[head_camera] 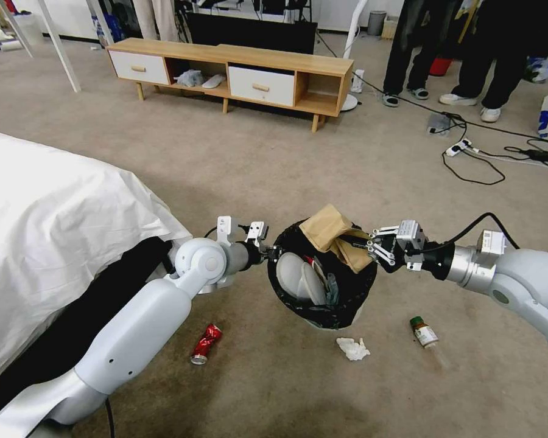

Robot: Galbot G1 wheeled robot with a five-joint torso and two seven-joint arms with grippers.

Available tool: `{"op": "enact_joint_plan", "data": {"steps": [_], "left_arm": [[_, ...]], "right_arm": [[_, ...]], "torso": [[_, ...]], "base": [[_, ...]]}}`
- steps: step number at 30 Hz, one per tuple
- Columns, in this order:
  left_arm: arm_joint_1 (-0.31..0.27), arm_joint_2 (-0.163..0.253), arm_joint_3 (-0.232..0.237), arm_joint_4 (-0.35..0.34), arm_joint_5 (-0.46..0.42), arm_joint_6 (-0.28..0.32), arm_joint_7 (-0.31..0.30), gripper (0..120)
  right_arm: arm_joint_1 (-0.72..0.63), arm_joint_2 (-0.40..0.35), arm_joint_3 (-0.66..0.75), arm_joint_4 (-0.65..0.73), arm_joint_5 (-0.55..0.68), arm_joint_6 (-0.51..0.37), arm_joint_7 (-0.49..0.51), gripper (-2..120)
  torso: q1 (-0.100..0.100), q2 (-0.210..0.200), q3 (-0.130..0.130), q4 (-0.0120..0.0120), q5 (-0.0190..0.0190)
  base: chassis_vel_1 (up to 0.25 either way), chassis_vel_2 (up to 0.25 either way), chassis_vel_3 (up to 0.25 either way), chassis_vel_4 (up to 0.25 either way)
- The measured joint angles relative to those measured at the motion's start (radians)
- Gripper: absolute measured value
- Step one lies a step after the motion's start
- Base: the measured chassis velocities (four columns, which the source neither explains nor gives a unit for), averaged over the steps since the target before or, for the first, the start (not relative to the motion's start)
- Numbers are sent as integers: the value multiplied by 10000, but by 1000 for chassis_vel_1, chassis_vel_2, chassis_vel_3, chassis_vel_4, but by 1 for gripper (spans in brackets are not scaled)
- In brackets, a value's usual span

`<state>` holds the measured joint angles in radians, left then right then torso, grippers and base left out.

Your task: Pick up the trash bin and place the garbage on the floor into it.

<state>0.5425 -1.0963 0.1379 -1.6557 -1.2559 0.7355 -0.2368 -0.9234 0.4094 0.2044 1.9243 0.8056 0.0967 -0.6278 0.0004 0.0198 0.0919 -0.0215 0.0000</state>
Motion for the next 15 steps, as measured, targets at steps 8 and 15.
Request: {"op": "enact_joint_plan", "data": {"steps": [8, 15], "left_arm": [[15, 20, -29, -64, 4, 0, 2, 2], [13, 31, -66, -63, 56, 0, 45, 2]], "right_arm": [[-27, -5, -6, -10, 3, 5, 248, 32], [-14, 13, -6, -10, 3, 9, 319, 55]], "torso": [[0, 0, 0, 0, 0], [0, 0, 0, 0, 0]], "base": [[0, 0, 0, 0], [0, 0, 0, 0]]}}
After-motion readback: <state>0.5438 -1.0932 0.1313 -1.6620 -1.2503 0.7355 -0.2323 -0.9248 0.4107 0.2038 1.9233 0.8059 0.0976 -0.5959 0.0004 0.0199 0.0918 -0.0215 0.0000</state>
